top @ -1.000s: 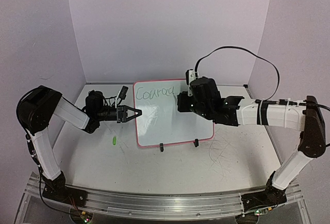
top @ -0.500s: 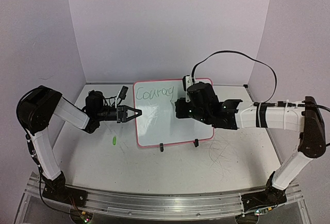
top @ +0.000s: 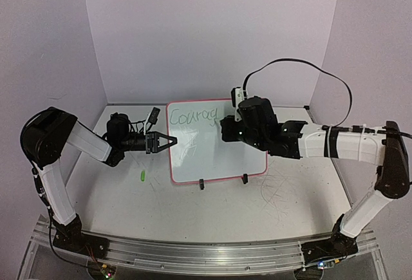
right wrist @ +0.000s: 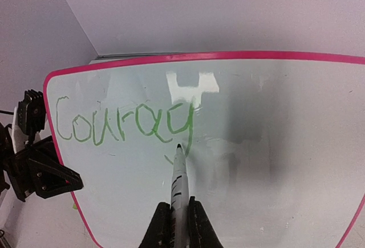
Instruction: Write a sentence on the whiteboard
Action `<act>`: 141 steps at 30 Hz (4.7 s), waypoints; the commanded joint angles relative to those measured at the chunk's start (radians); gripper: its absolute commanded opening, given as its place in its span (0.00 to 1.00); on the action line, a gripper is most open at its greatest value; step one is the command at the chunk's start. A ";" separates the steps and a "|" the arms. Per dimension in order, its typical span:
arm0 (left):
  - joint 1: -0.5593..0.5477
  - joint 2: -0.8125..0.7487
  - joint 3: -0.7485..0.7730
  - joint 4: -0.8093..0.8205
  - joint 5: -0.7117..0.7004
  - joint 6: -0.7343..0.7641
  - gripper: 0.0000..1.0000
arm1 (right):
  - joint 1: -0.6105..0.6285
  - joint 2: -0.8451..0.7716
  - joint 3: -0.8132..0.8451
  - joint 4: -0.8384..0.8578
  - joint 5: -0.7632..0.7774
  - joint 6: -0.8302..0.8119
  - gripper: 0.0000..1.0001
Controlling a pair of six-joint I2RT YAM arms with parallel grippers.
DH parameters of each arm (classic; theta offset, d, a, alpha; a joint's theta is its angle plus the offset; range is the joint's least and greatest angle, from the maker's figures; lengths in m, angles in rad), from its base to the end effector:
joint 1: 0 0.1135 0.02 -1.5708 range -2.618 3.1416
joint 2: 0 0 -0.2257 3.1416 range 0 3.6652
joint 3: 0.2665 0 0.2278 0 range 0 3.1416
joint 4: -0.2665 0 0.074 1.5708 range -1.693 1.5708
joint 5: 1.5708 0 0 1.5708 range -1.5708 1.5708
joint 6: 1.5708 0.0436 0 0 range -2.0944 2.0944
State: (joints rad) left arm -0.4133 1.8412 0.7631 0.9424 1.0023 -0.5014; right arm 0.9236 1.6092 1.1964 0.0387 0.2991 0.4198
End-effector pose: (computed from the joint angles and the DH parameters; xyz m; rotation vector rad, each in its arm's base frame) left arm 0.2908 -0.1677 0.1526 0.7394 1.7396 -1.4954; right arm 0.2283 0.2808 0.2636 -0.2943 1.9534 0.6019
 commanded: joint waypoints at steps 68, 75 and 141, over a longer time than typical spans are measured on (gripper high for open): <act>0.007 -0.037 0.009 -0.019 -0.004 -0.019 0.00 | -0.058 0.058 0.077 0.033 0.023 0.007 0.00; 0.007 -0.037 0.009 -0.020 -0.004 -0.017 0.00 | -0.048 0.032 0.033 0.026 0.011 0.029 0.00; 0.001 -0.073 0.018 -0.156 -0.090 0.063 0.00 | -0.045 -0.272 -0.208 0.183 -0.034 -0.168 0.00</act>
State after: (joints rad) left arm -0.4207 1.8000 0.7643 0.8548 0.9774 -0.4499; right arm 0.8776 1.3701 0.9867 0.1870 0.2750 0.2665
